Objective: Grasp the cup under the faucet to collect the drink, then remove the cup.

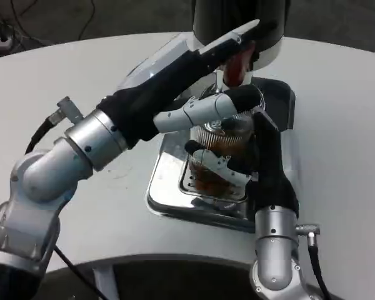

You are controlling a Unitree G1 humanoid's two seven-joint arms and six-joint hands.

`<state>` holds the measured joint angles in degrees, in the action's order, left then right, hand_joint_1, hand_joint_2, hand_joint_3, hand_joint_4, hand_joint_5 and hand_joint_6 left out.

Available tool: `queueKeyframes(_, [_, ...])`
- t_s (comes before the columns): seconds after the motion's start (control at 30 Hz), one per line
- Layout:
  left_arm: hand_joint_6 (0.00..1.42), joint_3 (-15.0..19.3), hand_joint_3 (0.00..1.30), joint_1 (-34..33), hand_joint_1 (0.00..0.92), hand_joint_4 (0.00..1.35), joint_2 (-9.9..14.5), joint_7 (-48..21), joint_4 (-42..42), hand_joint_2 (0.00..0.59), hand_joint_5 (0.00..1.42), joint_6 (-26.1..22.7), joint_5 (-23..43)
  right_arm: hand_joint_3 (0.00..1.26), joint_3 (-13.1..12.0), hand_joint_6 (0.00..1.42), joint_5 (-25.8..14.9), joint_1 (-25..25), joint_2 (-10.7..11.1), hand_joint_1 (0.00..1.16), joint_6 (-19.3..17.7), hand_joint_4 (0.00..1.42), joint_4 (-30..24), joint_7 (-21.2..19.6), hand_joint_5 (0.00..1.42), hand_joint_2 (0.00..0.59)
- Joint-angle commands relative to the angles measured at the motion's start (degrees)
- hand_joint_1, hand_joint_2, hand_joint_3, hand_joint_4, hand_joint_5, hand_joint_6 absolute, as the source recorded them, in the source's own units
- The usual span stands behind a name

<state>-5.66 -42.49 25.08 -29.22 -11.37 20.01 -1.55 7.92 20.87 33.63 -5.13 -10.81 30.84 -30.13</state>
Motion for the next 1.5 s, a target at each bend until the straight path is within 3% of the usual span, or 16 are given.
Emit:
queueKeyframes(0.03, [0.06, 1.0, 0.08, 2.1, 0.000, 0.03, -1.9, -1.4, -1.6, 0.112, 0.14, -2.7, 3.6, 0.49, 0.1, 0.59, -0.1, -1.4, -0.6, 0.84, -0.9, 0.63, 0.1, -0.5, 0.69, 0.165])
queueKeyframes(0.4, [0.05, 3.5, 0.08, 3.0, 0.000, 0.00, -5.2, -1.4, -1.5, 0.126, 0.11, -6.7, 8.6, 0.62, 0.5, 0.74, 0.4, -3.6, -0.3, 0.86, -0.9, 0.71, -2.8, -0.3, 0.81, 0.169])
queueKeyframes(0.8, [0.03, 6.0, 0.00, 4.9, 0.000, 0.00, -9.0, -1.6, 1.4, 0.127, 0.07, -11.1, 15.1, 0.65, 1.2, 0.76, 1.1, -6.8, 0.2, 0.86, 0.2, 0.73, -8.5, 1.1, 0.85, 0.169])
queueKeyframes(1.5, [0.00, 8.6, 0.00, 13.6, 0.000, 0.00, -6.7, 0.2, 16.6, 0.124, 0.04, -13.0, 15.1, 0.66, 1.9, 0.77, 1.3, -11.6, 1.1, 0.86, 1.9, 0.74, -16.3, 3.3, 0.85, 0.169])
